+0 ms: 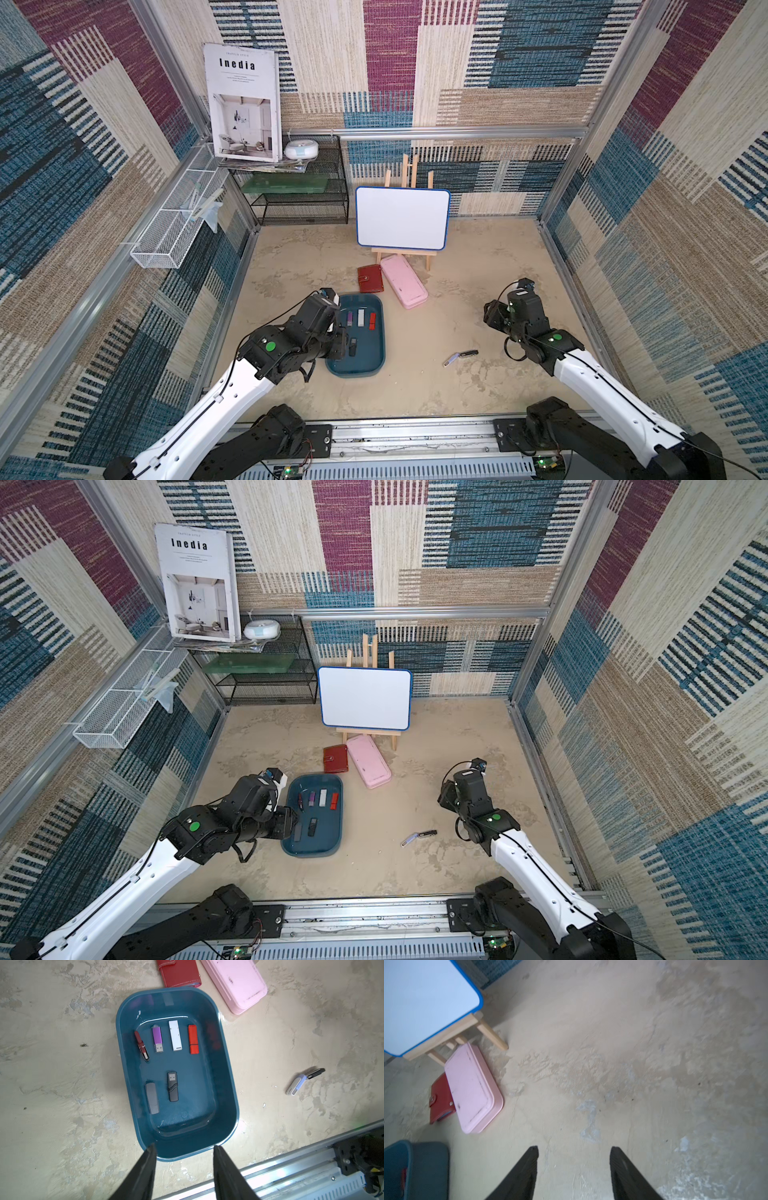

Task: Put the usb flash drive into the storage box
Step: Pick up the USB flash from the center of the board.

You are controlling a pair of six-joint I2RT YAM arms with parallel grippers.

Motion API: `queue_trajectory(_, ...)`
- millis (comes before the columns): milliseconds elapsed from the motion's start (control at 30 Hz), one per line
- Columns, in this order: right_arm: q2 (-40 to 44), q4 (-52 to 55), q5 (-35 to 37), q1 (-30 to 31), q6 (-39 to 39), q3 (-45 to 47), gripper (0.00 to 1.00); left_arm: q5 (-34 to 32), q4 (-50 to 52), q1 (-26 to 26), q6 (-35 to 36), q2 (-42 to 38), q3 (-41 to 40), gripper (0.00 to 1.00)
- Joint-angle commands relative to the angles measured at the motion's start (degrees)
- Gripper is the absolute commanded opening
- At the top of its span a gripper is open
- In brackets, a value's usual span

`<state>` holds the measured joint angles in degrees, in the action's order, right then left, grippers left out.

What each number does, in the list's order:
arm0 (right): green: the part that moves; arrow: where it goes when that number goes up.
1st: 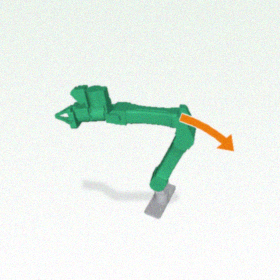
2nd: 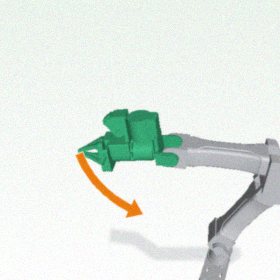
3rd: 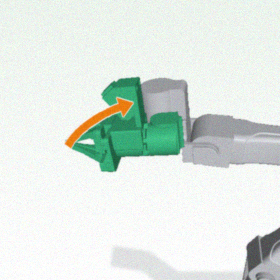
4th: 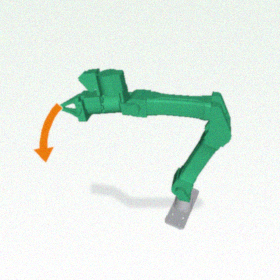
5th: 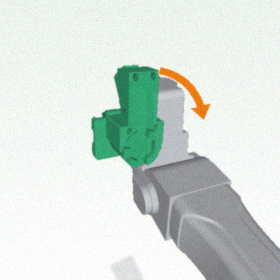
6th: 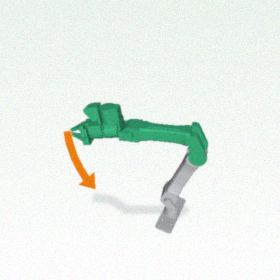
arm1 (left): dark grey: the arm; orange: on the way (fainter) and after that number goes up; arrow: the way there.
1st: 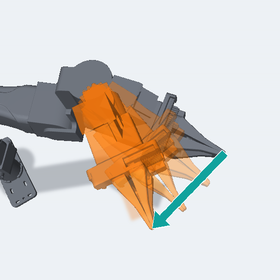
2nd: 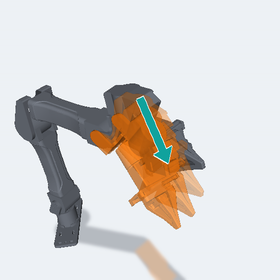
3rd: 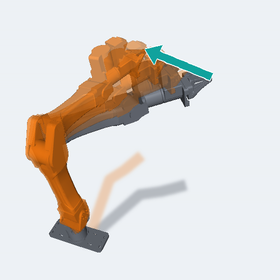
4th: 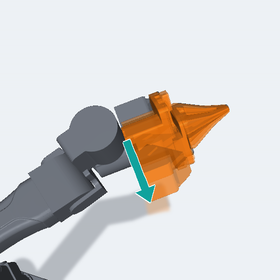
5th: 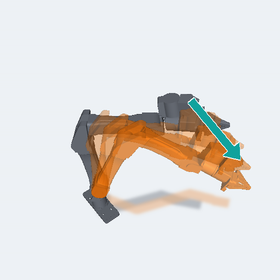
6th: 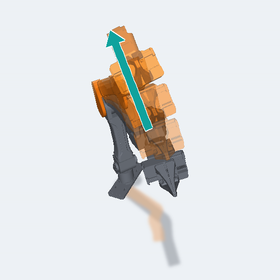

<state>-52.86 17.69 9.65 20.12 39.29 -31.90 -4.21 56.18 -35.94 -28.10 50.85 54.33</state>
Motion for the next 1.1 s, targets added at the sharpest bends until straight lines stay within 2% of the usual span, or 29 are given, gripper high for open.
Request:
queue_trajectory(0, -0.3, 10.9, -12.5, 0.1, 1.6, -0.1, 0.59, 2.7, -0.8, 0.0, 1.3, -0.5, 0.1, 0.49)
queue_trajectory(100, 0.7, 13.6, -17.8, 1.0, 4.2, 1.5, 0.56, 0.6, -0.9, 0.0, 0.5, -2.0, -0.5, 0.49)
queue_trajectory(233, 3.5, 15.9, -18.4, 5.1, 8.9, 2.3, 0.55, 1.0, -1.0, 0.0, 0.6, -2.9, -0.6, 0.49)
queue_trajectory(400, 1.2, 11.8, -19.3, 8.1, 12.4, 4.3, 0.56, 0.9, -1.0, 0.0, 0.4, -3.6, -0.7, 0.49)
queue_trajectory(667, -4.2, 6.4, -16.1, 9.5, 16.0, 5.6, 0.56, 1.0, -1.0, 0.0, 0.4, -3.4, -0.8, 0.5)
queue_trajectory(1067, -11.9, 3.7, -11.3, 9.6, 16.2, 4.3, 0.54, 0.9, -1.0, 0.0, 0.1, -4.1, -1.1, 0.5)
